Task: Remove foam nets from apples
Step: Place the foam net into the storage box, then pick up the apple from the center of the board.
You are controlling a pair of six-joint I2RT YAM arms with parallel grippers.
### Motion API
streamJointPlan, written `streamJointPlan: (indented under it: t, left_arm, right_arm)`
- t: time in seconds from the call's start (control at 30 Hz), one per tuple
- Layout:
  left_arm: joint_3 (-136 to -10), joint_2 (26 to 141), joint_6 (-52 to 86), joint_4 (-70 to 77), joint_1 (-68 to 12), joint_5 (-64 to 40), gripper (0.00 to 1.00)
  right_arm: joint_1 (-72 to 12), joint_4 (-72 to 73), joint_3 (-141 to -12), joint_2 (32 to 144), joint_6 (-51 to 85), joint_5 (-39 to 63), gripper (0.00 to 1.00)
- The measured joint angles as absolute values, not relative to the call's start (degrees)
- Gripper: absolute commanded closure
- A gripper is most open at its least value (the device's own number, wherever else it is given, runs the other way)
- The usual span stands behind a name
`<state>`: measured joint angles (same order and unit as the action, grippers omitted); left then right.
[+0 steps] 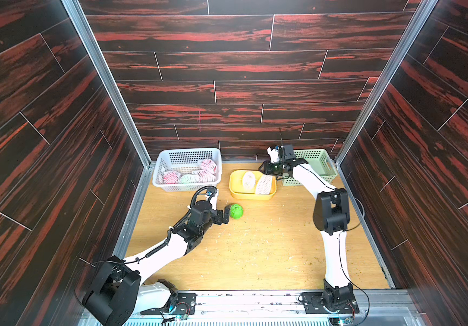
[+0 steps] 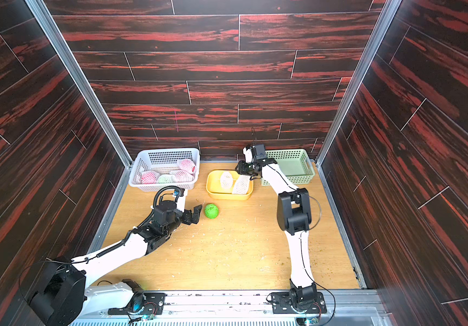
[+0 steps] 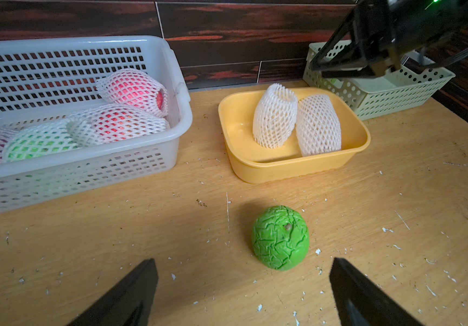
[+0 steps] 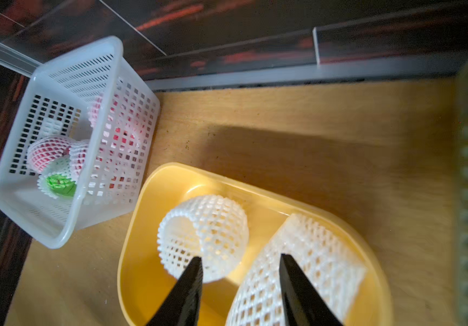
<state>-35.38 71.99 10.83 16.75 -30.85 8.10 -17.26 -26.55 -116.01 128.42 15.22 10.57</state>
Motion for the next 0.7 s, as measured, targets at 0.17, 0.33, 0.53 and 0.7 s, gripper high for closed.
streamJointPlan:
  t: [0.17, 0.33, 0.53, 0.7]
  left_arm:
    - [-35.4, 71.6, 10.6, 16.4, -30.9, 8.8, 0.00]
    - [-34.5, 67.9, 11.1, 15.0, -30.8, 9.3, 0.00]
    - [-27.8, 58.5, 13.8, 12.0, -30.8, 9.3, 0.00]
    - [-22.5, 53.8, 16.1, 9.7, -30.8, 9.2, 0.00]
  right_arm:
    - [-18.0, -25.7, -110.7, 119.2, 10.4, 8.9, 0.48]
    - [-25.2, -13.0, -86.0, 103.4, 7.7, 14.0, 0.25]
    - [-37.3, -0.6, -65.1, 95.7, 8.0, 17.6, 0.18]
    - [-38.4, 3.1, -63.2, 99.4, 11.6, 15.0, 0.16]
